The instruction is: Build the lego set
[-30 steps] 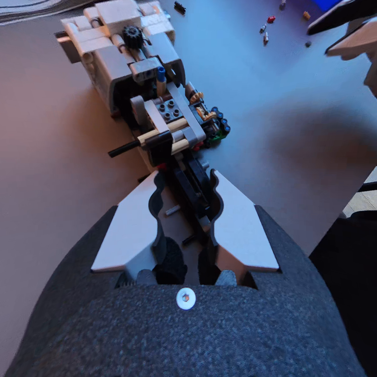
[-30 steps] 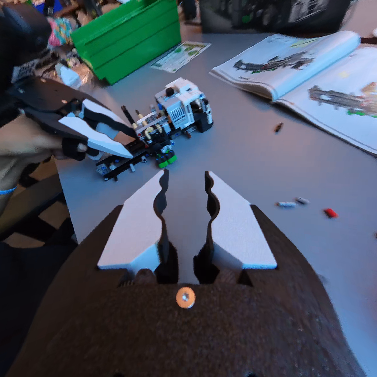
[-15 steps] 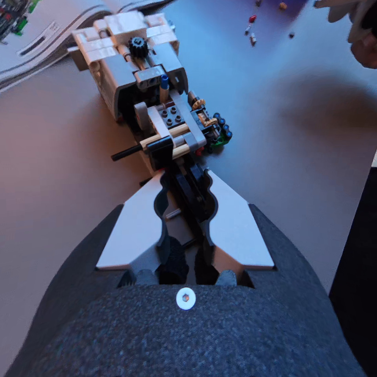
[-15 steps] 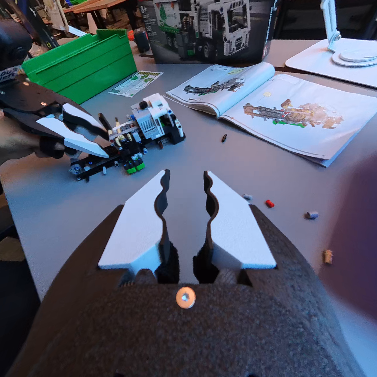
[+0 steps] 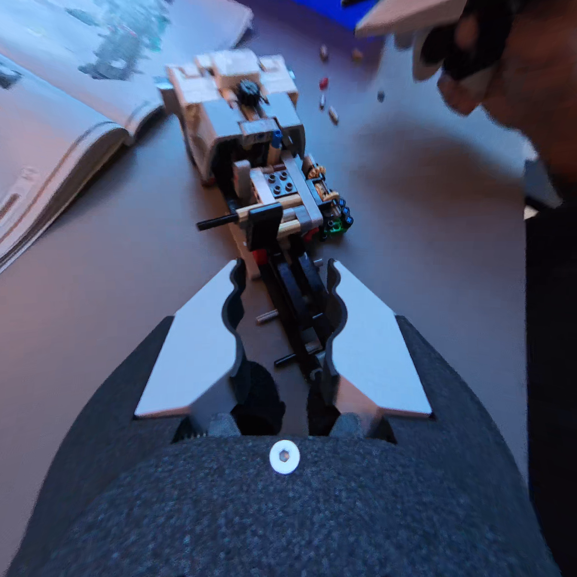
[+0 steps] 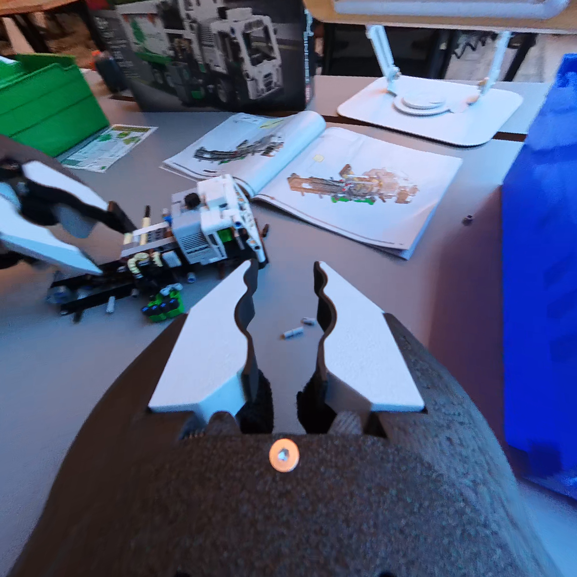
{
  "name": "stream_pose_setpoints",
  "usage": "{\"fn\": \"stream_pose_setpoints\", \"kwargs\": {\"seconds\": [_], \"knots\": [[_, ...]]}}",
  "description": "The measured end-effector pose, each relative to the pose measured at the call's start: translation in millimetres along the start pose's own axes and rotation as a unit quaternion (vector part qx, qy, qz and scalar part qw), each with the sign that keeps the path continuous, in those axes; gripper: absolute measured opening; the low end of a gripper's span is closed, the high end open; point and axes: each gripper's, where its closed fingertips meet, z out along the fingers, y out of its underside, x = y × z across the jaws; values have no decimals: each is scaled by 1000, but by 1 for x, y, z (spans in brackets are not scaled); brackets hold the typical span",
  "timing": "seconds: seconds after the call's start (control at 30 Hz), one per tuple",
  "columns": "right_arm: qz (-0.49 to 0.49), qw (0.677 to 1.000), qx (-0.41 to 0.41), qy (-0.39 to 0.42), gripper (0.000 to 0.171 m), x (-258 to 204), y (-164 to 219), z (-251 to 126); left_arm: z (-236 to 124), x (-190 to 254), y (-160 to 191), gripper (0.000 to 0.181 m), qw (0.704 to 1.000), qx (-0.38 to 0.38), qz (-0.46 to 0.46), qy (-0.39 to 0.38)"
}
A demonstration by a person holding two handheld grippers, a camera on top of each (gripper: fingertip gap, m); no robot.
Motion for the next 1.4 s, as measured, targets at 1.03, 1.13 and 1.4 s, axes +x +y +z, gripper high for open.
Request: {"fn": "stream_pose_setpoints", "kwargs": {"seconds": [1.03,1.13,1.4], "knots": [[65,997,14,30,35,49,29,-30,202,-70,-170,68,952,-202,225,-49],[70,997,12,10,35,50,29,-31,200,-79,-166,67,954,-205,212,-55],[58,998,0,-3,32,49,28,-19,181,-71,-168,0,963,-180,199,-6]]}}
